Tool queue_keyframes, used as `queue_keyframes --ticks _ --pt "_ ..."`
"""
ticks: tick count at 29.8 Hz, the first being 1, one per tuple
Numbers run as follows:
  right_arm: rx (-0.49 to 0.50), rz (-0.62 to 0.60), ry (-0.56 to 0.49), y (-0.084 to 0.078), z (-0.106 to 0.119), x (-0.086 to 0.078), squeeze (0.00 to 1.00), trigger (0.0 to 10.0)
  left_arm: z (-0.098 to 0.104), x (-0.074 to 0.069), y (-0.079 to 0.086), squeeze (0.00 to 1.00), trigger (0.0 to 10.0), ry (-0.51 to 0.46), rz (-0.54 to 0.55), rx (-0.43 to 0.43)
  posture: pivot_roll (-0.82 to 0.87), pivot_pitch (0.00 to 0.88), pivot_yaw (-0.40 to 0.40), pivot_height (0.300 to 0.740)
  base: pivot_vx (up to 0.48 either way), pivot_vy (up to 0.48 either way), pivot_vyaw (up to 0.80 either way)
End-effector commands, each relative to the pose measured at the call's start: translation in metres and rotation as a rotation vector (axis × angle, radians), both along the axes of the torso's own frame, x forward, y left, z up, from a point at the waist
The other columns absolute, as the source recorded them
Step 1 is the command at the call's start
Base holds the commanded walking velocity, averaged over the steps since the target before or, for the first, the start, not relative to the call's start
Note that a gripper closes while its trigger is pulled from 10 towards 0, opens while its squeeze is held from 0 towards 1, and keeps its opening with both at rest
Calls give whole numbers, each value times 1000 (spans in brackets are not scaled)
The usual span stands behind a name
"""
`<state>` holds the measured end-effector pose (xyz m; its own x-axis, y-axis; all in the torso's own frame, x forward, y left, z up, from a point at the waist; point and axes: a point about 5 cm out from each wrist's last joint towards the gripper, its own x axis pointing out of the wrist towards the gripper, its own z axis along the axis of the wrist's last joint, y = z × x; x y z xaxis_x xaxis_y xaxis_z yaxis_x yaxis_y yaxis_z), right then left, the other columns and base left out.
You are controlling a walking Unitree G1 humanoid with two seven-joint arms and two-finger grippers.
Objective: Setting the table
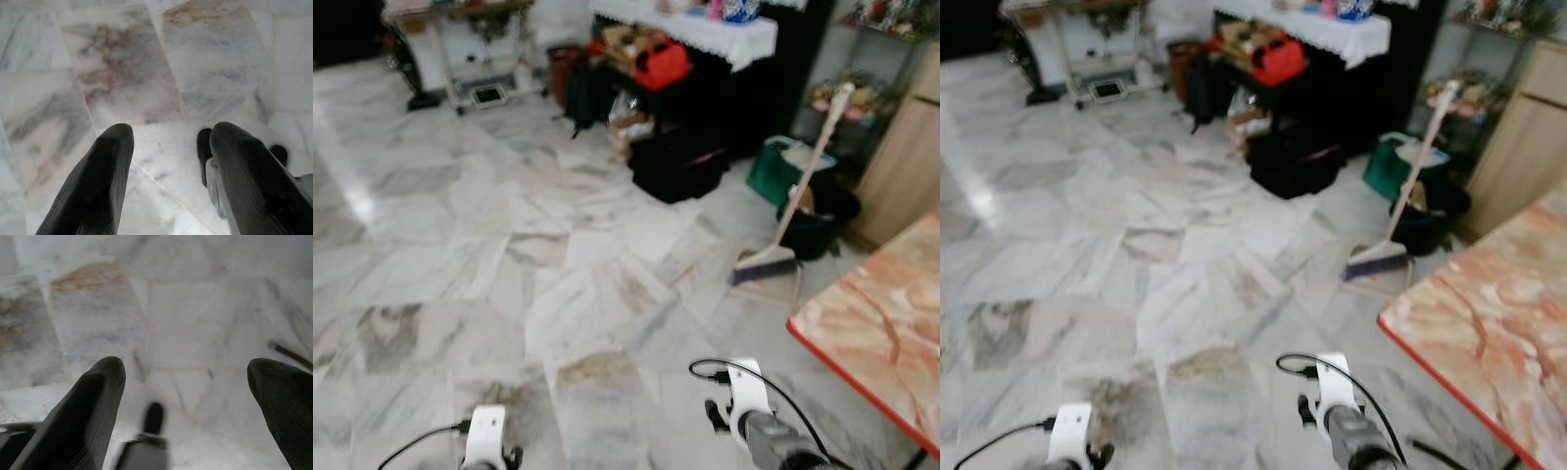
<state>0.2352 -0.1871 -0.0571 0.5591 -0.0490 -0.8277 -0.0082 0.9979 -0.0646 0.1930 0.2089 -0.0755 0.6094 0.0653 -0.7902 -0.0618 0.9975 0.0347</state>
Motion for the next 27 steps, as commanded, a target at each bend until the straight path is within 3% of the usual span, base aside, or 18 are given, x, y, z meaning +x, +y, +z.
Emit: queue_keyframes --ticks 1,27 --pt "-5 0 17 0 -2 -2 0 10000 -2 -2 -1 0 10000 12 5 -3 -17 0 24 740 0 360 -638" --pt "-6 -1 18 1 -2 -2 0 10000 0 0 0 0 10000 -13 -8 0 -18 0 29 740 0 0 -613"
